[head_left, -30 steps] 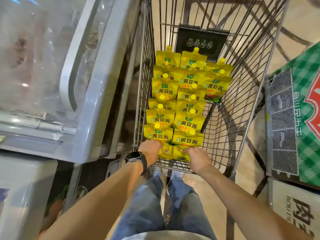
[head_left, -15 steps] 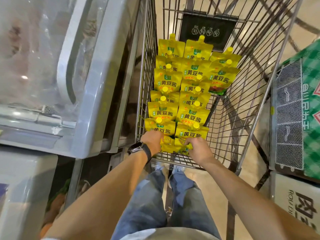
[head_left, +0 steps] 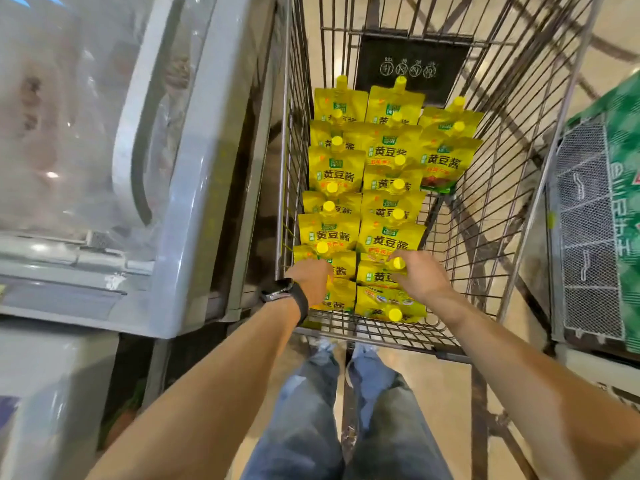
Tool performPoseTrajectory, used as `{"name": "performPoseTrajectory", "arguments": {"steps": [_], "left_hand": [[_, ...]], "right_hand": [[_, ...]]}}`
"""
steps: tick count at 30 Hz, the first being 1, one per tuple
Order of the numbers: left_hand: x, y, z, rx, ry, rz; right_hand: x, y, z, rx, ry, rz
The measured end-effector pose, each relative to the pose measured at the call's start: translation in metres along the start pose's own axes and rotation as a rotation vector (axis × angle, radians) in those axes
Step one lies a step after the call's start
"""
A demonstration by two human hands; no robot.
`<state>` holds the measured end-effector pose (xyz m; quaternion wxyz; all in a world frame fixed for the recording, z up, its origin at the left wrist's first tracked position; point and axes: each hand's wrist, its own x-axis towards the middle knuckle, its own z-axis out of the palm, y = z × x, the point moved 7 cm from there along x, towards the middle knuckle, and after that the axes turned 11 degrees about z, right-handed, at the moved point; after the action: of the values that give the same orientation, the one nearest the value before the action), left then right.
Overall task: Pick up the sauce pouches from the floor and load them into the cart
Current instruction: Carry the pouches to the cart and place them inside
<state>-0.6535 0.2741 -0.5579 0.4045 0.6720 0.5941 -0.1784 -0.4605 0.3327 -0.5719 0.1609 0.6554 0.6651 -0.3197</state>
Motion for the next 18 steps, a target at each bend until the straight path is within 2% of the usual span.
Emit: {"name": "performPoseTrajectory", "arguments": {"steps": [4, 10, 13, 16, 18], "left_hand": [[-0.001, 0.006, 0.009, 0.097, 0.049, -0.001], [-0.009, -0.01, 0.005, -0.058, -0.032, 0.12], [0.006, -0.015, 0.002, -0.055, -0.075, 0.1], [0.013, -0.008, 0.002, 0.002, -0.038, 0.016], [0.012, 0.004, 0.003, -0.021, -0.023, 0.04]], "right_hand": [[0.003, -0.004, -0.008, -0.013, 0.039, -0.004], [0.002, -0.001, -0.017, 0.033, 0.139, -0.039], [0.003, 0.003, -0.014, 0.071, 0.188, 0.006], [0.009, -0.001, -0.008, 0.086, 0.164, 0.033], [0.014, -0.002, -0.004, 0.096, 0.104, 0.023]]}}
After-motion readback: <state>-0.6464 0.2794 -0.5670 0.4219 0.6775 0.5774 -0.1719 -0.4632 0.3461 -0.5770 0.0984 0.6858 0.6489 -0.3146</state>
